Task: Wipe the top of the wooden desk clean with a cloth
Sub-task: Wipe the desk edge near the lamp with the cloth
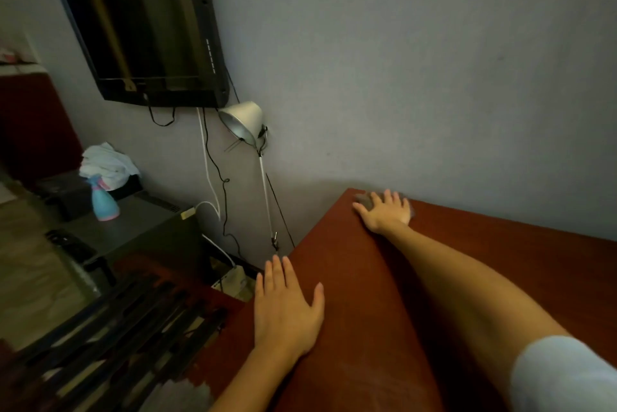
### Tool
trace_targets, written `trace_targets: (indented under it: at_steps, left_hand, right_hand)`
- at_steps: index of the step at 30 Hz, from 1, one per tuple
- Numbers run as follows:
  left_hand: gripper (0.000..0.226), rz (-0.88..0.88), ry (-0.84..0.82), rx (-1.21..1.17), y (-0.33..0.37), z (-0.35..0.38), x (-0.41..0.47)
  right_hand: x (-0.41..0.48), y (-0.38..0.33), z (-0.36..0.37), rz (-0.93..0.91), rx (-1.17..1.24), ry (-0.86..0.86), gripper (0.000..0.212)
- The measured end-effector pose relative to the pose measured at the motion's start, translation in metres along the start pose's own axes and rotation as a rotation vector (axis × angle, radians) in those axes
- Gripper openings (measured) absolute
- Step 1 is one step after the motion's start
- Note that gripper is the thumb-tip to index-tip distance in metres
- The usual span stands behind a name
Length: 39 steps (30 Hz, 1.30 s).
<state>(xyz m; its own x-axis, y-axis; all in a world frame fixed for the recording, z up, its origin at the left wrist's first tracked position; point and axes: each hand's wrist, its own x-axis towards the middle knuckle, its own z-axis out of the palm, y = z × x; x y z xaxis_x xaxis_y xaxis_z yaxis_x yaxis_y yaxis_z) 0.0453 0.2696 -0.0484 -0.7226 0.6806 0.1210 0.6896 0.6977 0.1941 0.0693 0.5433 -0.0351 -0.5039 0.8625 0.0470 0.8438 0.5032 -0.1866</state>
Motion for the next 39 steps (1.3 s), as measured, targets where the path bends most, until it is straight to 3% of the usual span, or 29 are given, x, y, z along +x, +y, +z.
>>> trace_targets:
  at_steps: [9, 17, 24, 29, 37, 39]
  left_hand:
    - [0.079, -0.009, 0.018, -0.02, -0.001, 0.003, 0.003]
    - [0.084, -0.004, 0.054, -0.134, 0.0, -0.004, -0.001]
    - [0.066, 0.169, 0.062, -0.133, -0.001, -0.019, -0.038]
    - [0.06, 0.207, 0.021, -0.096, -0.004, -0.039, -0.077]
    - [0.065, 0.109, 0.045, 0.067, -0.066, -0.074, -0.146]
    - [0.067, 0.06, 0.019, 0.088, -0.087, -0.078, -0.165]
  right_hand:
    - [-0.002, -0.105, 0.017, -0.434, -0.149, -0.142, 0.057]
    - [-0.057, -0.091, 0.013, -0.613, 0.036, -0.129, 0.046]
    - [-0.132, -0.036, -0.009, -0.617, 0.201, -0.047, 0.046]
    - [-0.177, 0.011, -0.043, -0.487, 0.324, 0.03, 0.05]
    - [-0.244, 0.09, -0.073, -0.353, 0.24, 0.324, 0.044]
    - [-0.26, 0.112, -0.068, -0.249, 0.182, 0.268, 0.038]
